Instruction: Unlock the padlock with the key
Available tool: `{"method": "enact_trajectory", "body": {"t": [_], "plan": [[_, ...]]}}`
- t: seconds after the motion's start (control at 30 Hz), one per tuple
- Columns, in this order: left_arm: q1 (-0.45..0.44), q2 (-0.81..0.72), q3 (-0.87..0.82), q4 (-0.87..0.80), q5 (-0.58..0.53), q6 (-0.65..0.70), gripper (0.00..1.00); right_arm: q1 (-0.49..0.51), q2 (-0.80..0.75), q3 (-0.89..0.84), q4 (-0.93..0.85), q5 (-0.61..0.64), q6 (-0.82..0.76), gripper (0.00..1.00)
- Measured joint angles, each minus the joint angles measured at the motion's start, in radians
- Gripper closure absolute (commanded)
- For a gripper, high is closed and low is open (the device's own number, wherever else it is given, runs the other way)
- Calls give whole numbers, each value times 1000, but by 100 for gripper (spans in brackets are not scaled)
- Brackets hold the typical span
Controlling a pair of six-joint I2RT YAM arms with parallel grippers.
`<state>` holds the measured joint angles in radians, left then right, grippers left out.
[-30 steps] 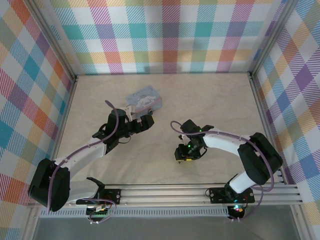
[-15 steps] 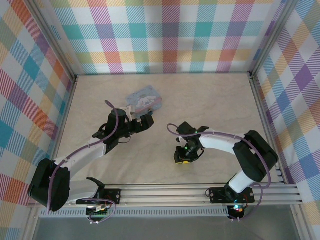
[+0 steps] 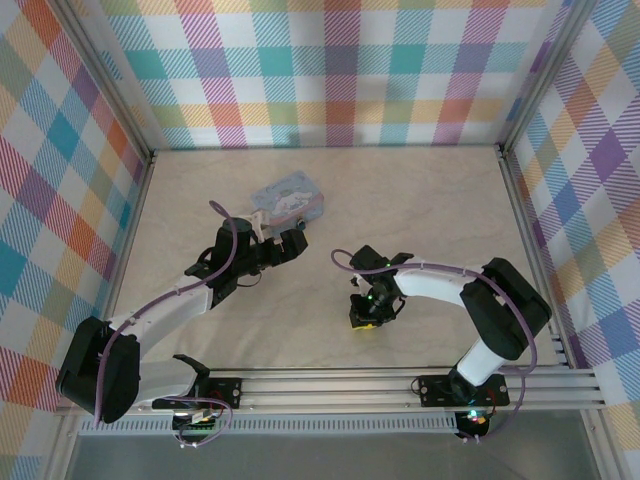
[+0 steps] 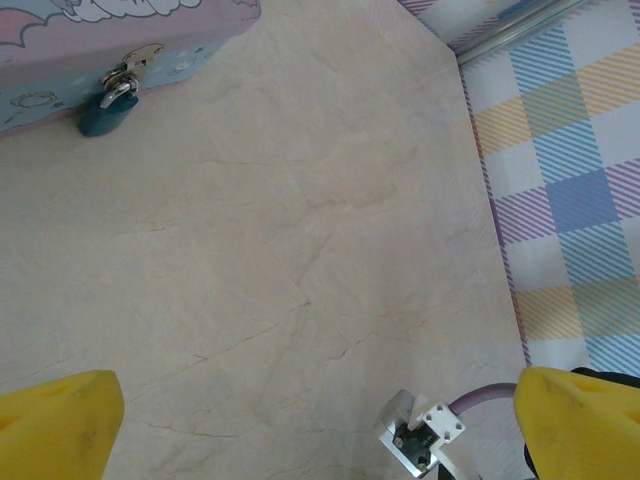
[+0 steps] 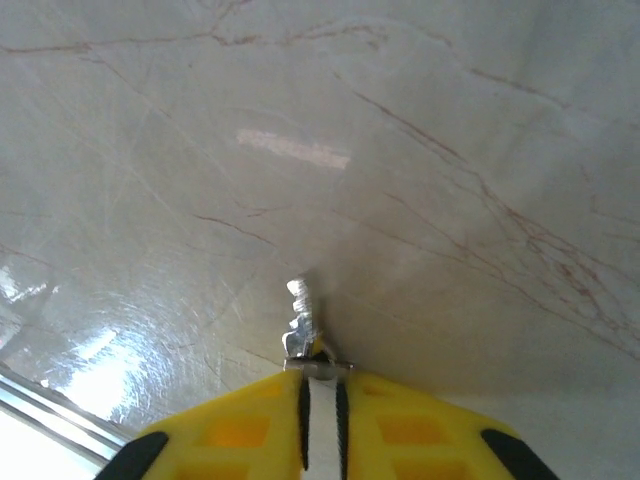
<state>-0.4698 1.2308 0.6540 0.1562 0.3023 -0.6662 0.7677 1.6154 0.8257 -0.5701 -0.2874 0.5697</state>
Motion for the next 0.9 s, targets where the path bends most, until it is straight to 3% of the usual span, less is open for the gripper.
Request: {"method": "enact_trajectory", "body": {"t": [0.23, 0.5, 0.7, 0.9], "plan": [[0, 0, 0, -1, -2, 0, 0, 6, -13, 0, 0, 27, 3, 100], [0, -4, 0, -24, -10, 0, 0, 6, -73, 0, 0, 60, 3, 100], [0, -5, 0, -24, -16, 0, 0, 6, -77, 3, 0, 71, -4, 74], [0, -5, 0, -24, -16, 0, 0, 6, -65, 40, 0, 74, -9, 62]]}}
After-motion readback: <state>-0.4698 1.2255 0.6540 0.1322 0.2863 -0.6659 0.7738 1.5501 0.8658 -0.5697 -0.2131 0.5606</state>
